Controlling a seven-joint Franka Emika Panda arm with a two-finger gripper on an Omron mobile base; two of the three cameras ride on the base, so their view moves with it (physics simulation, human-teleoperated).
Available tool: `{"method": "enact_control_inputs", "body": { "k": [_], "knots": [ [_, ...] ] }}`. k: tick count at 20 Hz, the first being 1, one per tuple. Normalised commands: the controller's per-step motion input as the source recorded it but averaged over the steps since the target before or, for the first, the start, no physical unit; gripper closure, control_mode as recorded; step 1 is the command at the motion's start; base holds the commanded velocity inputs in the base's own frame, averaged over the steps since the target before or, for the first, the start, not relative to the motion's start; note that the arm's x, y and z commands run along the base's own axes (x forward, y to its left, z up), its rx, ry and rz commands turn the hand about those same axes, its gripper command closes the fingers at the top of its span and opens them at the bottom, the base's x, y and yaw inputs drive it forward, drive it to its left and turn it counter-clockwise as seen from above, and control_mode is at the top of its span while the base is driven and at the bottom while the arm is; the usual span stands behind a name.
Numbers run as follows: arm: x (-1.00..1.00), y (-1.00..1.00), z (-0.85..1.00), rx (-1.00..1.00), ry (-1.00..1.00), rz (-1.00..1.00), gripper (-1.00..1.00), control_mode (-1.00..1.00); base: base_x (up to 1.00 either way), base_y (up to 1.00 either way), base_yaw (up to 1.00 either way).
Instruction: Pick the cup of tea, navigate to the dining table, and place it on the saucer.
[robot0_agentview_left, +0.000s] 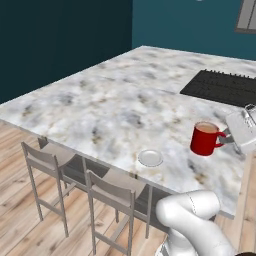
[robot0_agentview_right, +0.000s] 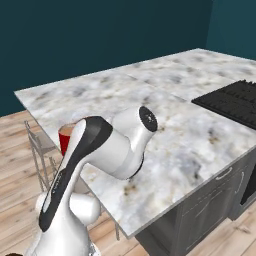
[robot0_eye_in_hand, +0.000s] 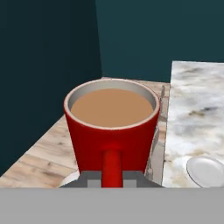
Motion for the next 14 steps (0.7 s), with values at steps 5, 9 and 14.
{"method": "enact_control_inputs", "body": {
  "k": [5, 9, 14],
  "knots": [
    [0.46, 0.42, -0.37, 0.00, 0.00, 0.04, 1.00, -1.00, 0.00, 0.00, 0.00],
    [0.57, 0.32, -0.41, 0.00, 0.00, 0.00, 1.00, -1.00, 0.00, 0.00, 0.00],
    [0.47, 0.07, -0.58, 0.00, 0.00, 0.00, 1.00, -1.00, 0.00, 0.00, 0.00]
  ]
}}
